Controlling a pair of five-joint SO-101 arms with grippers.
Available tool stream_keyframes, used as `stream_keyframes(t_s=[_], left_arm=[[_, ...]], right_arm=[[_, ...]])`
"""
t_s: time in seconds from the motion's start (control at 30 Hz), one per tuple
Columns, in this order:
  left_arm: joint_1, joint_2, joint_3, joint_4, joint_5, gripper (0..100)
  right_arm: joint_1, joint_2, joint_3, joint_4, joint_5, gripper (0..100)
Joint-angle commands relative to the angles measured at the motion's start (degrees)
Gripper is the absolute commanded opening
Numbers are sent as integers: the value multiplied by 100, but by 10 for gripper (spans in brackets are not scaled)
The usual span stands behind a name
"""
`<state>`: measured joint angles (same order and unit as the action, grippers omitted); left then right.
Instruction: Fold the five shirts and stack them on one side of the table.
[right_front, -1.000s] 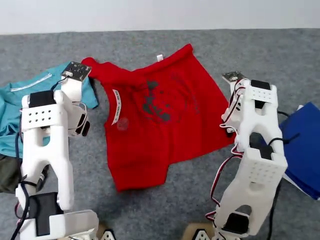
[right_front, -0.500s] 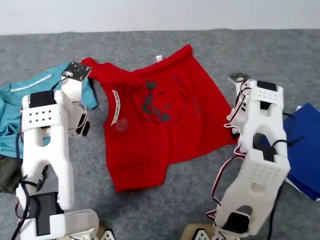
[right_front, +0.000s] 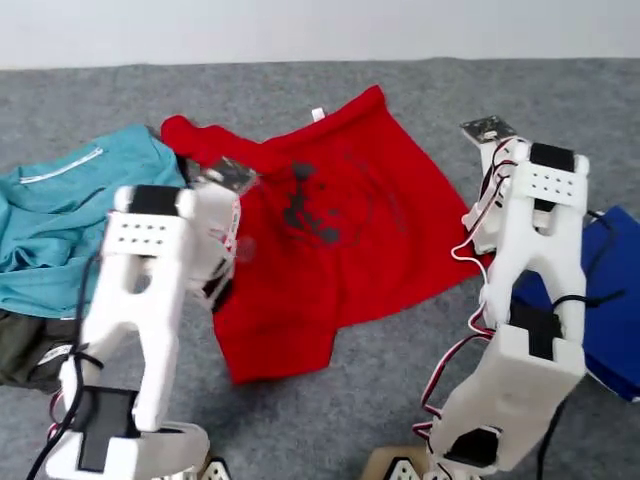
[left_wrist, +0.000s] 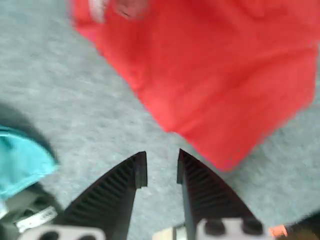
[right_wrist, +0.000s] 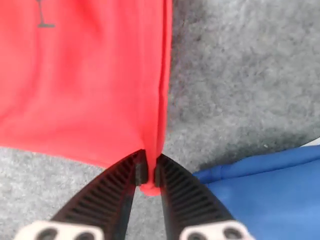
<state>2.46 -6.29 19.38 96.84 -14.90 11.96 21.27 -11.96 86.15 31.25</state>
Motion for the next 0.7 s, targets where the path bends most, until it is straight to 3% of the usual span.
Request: stream_keyframes(t_s=[0.0,0.23,0.47,0.67], left_arm=[[255,-290,242,114,79,116],[879,-290,840,211,79,160],[888,-290,980,132,105,164],[888,-290,1719,-501,105,181]], right_arm=[[4,-418,-18,57,0,10],[4,-418,-9,57,0,10],[4,-418,-9,48,-9,10],[4,-418,-9,48,-9,10]])
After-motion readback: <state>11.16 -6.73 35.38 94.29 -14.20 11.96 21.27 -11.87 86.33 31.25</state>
